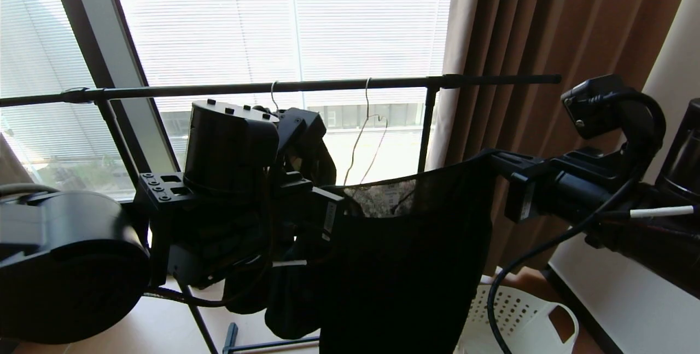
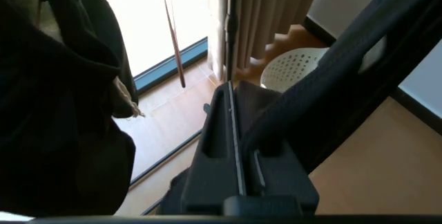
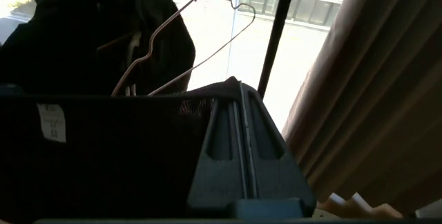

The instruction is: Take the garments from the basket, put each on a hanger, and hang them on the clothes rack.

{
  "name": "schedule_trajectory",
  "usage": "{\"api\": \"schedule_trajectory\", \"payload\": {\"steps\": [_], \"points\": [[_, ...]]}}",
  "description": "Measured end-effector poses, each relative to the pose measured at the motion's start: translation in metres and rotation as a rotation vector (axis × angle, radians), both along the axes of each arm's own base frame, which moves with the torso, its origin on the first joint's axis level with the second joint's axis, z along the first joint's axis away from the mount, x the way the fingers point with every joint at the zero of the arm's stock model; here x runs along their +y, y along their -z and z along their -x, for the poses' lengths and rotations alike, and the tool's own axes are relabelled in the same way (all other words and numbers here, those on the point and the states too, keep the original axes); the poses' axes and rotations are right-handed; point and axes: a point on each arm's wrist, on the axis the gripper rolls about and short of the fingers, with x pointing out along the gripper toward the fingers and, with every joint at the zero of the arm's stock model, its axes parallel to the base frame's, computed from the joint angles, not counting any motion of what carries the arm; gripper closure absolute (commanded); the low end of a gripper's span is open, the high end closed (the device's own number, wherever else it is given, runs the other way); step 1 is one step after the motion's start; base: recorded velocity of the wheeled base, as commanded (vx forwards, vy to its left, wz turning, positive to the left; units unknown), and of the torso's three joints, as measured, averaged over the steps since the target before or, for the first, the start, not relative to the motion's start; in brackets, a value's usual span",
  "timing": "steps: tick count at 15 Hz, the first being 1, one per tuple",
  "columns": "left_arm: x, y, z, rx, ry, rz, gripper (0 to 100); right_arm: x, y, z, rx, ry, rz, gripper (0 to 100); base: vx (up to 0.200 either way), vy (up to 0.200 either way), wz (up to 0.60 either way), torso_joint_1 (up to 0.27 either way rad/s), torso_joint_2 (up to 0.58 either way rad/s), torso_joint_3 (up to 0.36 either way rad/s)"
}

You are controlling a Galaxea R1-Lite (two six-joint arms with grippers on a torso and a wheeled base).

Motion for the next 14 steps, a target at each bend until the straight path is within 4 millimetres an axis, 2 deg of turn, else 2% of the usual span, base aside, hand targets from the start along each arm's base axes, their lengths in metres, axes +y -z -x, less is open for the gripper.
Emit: {"api": "schedule_trajectory", "payload": {"steps": [6, 14], "points": [[0.014, -0.011, -0.001, 0.067, 0.058, 0.026, 100, 0.002, 0.002, 0.018, 0.004, -0.055, -0.016, 100, 0.0, 0.0, 0.0, 0.0, 0.0, 0.0], [0.03, -0.012, 0.014, 0.075, 0.079, 0.057, 100, 0.004, -0.004, 0.035, -0.015, -0.108, -0.05, 100, 0.0, 0.0, 0.0, 0.0, 0.0, 0.0]]}}
